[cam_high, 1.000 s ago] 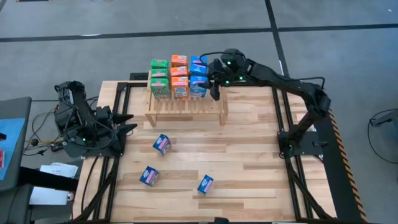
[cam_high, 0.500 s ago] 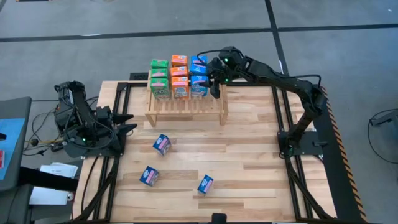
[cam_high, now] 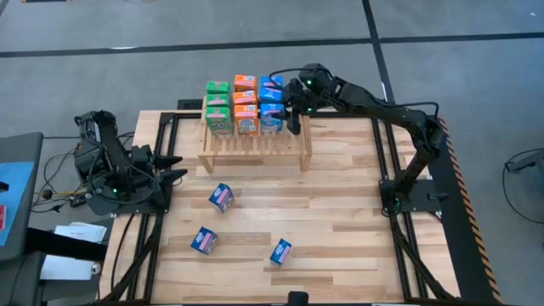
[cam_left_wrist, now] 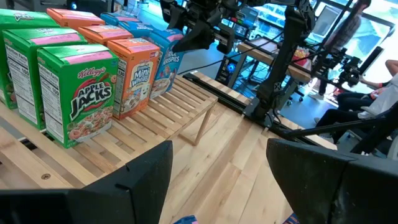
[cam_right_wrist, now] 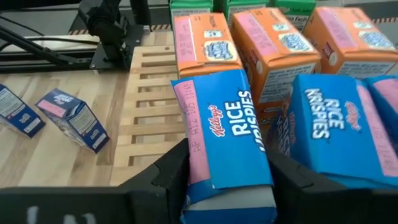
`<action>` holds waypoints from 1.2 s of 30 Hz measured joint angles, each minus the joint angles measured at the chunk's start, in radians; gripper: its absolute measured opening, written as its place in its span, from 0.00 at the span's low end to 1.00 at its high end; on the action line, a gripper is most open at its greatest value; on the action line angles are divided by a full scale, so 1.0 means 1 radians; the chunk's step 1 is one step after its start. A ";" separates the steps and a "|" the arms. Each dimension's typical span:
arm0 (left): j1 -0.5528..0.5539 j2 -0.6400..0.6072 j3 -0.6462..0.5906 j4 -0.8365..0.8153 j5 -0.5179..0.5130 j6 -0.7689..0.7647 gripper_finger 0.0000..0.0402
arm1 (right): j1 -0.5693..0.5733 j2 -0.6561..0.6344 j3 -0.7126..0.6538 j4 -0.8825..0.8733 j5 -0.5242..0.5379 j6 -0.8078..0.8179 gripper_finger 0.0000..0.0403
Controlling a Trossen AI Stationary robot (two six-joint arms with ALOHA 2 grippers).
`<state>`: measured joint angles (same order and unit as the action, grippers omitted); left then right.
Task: Stack cereal on shelf
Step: Put the light blue cereal box on the shelf aligned with the other light blue cereal boxes
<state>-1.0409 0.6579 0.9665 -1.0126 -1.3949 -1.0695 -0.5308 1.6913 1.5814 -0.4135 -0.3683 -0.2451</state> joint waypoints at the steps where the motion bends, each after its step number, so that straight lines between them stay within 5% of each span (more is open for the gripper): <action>1: 0.000 0.000 0.000 0.000 0.000 0.000 0.62 | 0.000 0.000 0.000 0.005 0.000 0.000 0.44; 12: 0.000 0.000 0.000 0.000 0.000 0.000 0.62 | 0.000 0.000 0.000 0.005 0.032 0.008 0.56; 36: 0.000 0.000 0.000 0.000 0.027 -0.007 0.62 | 0.025 -0.036 0.000 -0.046 0.079 -0.033 0.63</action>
<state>-1.0409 0.6582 0.9665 -1.0126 -1.3683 -1.0767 -0.5055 1.6554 1.5814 -0.4591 -0.2897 -0.2783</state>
